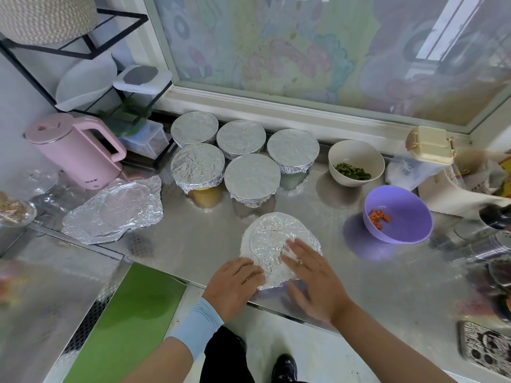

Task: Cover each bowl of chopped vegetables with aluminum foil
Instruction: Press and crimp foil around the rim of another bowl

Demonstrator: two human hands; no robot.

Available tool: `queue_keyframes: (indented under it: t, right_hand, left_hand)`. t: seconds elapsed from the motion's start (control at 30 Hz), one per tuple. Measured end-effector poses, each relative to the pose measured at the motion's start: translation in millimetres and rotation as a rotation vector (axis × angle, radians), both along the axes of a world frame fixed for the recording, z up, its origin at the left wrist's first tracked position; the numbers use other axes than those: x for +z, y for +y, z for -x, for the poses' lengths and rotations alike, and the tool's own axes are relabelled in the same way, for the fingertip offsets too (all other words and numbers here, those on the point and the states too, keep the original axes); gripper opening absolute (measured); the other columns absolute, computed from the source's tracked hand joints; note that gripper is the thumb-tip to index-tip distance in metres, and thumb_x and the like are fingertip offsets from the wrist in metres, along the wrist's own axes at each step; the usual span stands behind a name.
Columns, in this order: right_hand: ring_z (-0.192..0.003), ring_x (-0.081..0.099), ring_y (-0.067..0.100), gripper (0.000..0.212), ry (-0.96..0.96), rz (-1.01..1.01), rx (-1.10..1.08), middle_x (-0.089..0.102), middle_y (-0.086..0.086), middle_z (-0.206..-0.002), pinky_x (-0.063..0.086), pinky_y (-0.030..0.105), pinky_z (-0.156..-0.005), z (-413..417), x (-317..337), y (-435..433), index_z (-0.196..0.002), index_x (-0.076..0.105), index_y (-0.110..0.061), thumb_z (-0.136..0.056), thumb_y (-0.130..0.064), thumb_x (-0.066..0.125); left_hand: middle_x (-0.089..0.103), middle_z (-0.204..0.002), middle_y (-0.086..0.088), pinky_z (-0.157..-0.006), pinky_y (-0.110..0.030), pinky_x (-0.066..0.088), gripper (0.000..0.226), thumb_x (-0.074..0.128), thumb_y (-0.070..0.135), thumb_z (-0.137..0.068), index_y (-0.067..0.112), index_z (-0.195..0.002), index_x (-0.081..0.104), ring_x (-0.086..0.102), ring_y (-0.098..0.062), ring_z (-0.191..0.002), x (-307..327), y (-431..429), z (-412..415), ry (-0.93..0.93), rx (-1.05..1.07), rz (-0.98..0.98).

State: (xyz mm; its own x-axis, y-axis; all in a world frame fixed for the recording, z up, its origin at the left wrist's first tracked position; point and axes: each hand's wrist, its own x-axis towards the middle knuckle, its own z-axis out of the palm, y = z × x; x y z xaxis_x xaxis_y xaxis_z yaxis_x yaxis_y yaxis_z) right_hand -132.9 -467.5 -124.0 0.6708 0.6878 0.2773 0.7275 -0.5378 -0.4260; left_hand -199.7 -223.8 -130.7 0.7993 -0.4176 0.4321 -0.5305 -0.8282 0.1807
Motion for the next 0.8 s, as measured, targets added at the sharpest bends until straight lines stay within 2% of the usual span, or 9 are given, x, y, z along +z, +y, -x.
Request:
queue_keyframes:
  t: [0.07,0.13,0.2,0.3,0.4,0.5,0.67,0.73,0.8]
  right_hand:
    - [-0.148,0.023,0.024,0.062,-0.022,0.048,-0.014,0.029,0.003,-0.158,0.021,0.042,-0.118,-8,6,-1,-0.138,0.054,-0.018,-0.08,-0.035,0.066]
    - [-0.147,0.024,0.022,0.065,-0.013,0.109,0.004,0.032,0.001,-0.157,0.024,0.045,-0.117,-13,5,-1,-0.139,0.053,-0.019,-0.078,-0.038,0.065]
    - [-0.145,0.03,0.02,0.056,-0.009,0.114,0.005,0.04,-0.002,-0.153,0.025,0.043,-0.116,-18,2,-3,-0.135,0.057,-0.021,-0.082,-0.039,0.061]
    - [-0.137,0.044,0.024,0.043,-0.131,0.153,0.03,0.051,-0.001,-0.144,0.026,0.042,-0.115,-24,0,-3,-0.129,0.062,-0.021,-0.088,-0.028,0.051]
    - [-0.131,0.05,0.026,0.045,-0.312,0.194,0.074,0.054,0.001,-0.141,0.027,0.045,-0.113,-27,-5,-2,-0.125,0.065,-0.02,-0.085,-0.011,0.046]
    - [-0.135,0.046,0.028,0.044,-0.417,0.181,0.086,0.051,0.001,-0.144,0.029,0.05,-0.112,-27,-13,-2,-0.129,0.063,-0.018,-0.088,-0.005,0.052]
    - [-0.135,0.046,0.028,0.059,-0.384,0.329,0.163,0.051,0.002,-0.144,0.027,0.05,-0.112,-16,-22,-6,-0.134,0.056,-0.017,-0.08,-0.026,0.077]
    - [-0.134,0.047,0.027,0.059,-0.375,0.336,0.157,0.052,0.002,-0.144,0.025,0.048,-0.113,-13,-22,-7,-0.134,0.057,-0.016,-0.08,-0.03,0.074]
    - [-0.136,0.045,0.028,0.052,-0.363,0.286,0.131,0.049,0.005,-0.146,0.024,0.047,-0.114,-10,-18,-6,-0.135,0.057,-0.014,-0.085,-0.026,0.062]
  left_hand:
    - [0.068,-0.096,0.005,-0.081,-0.026,0.045,0.011,0.065,0.012,-0.081,0.02,-0.087,0.069,0.054,-0.018,-0.094,10,-3,-3,0.017,0.014,0.042]
    - [0.066,-0.094,0.004,-0.082,-0.024,0.045,0.007,0.061,0.015,-0.087,0.017,-0.087,0.069,0.052,-0.016,-0.091,19,-8,-7,0.065,0.041,0.112]
    - [0.065,-0.098,0.002,-0.087,-0.025,0.045,0.011,0.054,0.018,-0.092,0.015,-0.093,0.065,0.054,-0.017,-0.095,22,-12,-9,0.095,0.072,0.171]
    - [0.066,-0.105,-0.001,-0.094,-0.028,0.046,0.011,0.049,0.02,-0.096,0.017,-0.103,0.058,0.056,-0.018,-0.102,20,-11,-10,0.124,0.102,0.236]
    - [0.067,-0.103,-0.001,-0.092,-0.027,0.045,0.011,0.054,0.018,-0.092,0.016,-0.1,0.061,0.056,-0.017,-0.102,20,-7,-10,0.091,0.036,0.149]
    - [0.067,-0.096,0.0,-0.082,-0.029,0.048,0.014,0.056,0.008,-0.082,0.017,-0.088,0.064,0.059,-0.02,-0.094,19,-4,-9,0.052,-0.044,0.042]
    - [0.063,-0.087,0.003,-0.073,-0.028,0.048,0.018,0.056,0.001,-0.08,0.019,-0.08,0.058,0.055,-0.019,-0.084,13,-3,-6,0.038,-0.148,-0.018]
    - [0.062,-0.089,0.003,-0.077,-0.029,0.048,0.016,0.057,0.003,-0.075,0.018,-0.079,0.058,0.054,-0.019,-0.087,14,-4,-6,0.046,-0.158,-0.015]
    - [0.063,-0.097,0.001,-0.084,-0.032,0.049,0.016,0.061,0.008,-0.071,0.018,-0.084,0.058,0.056,-0.021,-0.096,13,-3,-7,0.074,-0.159,0.01]
